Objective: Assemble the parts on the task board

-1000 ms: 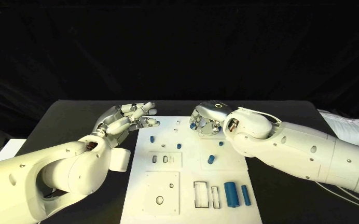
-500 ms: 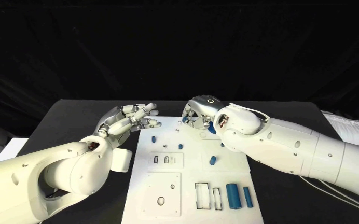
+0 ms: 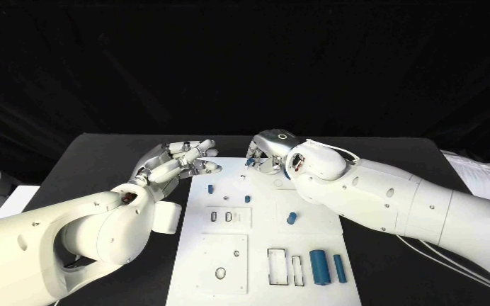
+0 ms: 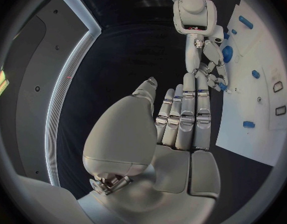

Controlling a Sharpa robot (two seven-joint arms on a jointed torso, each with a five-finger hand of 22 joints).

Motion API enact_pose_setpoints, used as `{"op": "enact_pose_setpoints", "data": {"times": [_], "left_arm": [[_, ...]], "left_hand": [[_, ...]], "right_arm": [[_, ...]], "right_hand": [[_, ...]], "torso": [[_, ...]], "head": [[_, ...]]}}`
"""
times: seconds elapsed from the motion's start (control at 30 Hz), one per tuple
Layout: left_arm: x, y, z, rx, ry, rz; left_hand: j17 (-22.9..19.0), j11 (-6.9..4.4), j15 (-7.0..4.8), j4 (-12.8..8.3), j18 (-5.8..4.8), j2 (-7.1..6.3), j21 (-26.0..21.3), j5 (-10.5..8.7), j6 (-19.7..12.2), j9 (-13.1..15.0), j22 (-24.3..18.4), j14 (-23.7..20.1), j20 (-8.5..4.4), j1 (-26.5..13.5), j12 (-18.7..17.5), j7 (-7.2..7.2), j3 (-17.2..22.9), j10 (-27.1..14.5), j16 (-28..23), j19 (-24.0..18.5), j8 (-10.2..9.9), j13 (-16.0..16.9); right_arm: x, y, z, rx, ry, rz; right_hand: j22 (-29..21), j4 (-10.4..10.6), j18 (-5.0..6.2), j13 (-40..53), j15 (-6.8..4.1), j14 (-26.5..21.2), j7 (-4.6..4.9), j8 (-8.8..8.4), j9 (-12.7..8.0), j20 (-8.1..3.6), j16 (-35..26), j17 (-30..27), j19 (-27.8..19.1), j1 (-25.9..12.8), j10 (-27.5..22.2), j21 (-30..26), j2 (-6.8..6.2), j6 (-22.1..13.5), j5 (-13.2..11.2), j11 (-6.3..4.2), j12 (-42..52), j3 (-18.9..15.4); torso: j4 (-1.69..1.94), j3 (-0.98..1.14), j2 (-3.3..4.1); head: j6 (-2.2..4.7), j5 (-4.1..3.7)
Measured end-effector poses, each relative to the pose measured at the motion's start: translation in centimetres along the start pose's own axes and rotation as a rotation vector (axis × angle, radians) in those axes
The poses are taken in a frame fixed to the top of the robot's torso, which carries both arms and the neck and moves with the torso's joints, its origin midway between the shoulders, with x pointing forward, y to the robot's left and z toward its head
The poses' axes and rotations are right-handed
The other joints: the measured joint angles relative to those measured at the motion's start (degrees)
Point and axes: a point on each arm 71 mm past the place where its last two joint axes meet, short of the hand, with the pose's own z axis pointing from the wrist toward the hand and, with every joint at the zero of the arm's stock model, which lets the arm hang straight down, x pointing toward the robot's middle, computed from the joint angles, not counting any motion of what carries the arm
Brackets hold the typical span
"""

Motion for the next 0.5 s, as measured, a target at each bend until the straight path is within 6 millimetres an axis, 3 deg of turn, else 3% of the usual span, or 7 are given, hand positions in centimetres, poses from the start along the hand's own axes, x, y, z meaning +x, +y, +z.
{"op": "enact_pose_setpoints", "data": {"times": [0.27,0.5], "left_arm": [[0.01,-0.06,0.02,0.0,0.001,0.0],[-0.03,-0.08,0.05,-0.002,0.0,0.001]], "left_hand": [[-0.01,0.0,0.0,0.0,0.0,0.0,0.0,0.0,0.0,0.0,0.0,0.0,0.0,0.0,0.0,0.0,0.0,0.0,0.0,0.0,0.0,0.0],[0.05,0.21,0.0,0.0,-0.01,0.0,0.0,0.0,0.0,0.0,0.0,0.0,0.0,0.0,0.0,0.0,0.0,-0.21,0.0,0.0,0.0,0.0]], "right_arm": [[-0.05,0.57,0.43,-0.011,0.006,0.0],[0.36,0.7,0.46,-0.014,0.021,-0.001]], "right_hand": [[0.07,0.11,0.0,0.0,0.0,0.0,0.23,0.15,0.11,0.0,0.0,0.08,0.0,0.0,-0.12,-0.01,-0.01,0.01,-0.04,0.12,0.0,-0.1],[0.12,0.44,0.0,0.0,0.0,0.0,0.33,0.15,0.2,0.0,0.22,0.13,0.0,-0.25,-0.21,0.19,-0.26,-0.09,0.03,0.21,0.0,-0.06]], "torso": [[0.01,0.0,0.09],[-0.06,-0.01,0.16]], "head": [[-0.21,0.3],[0.01,0.55]]}}
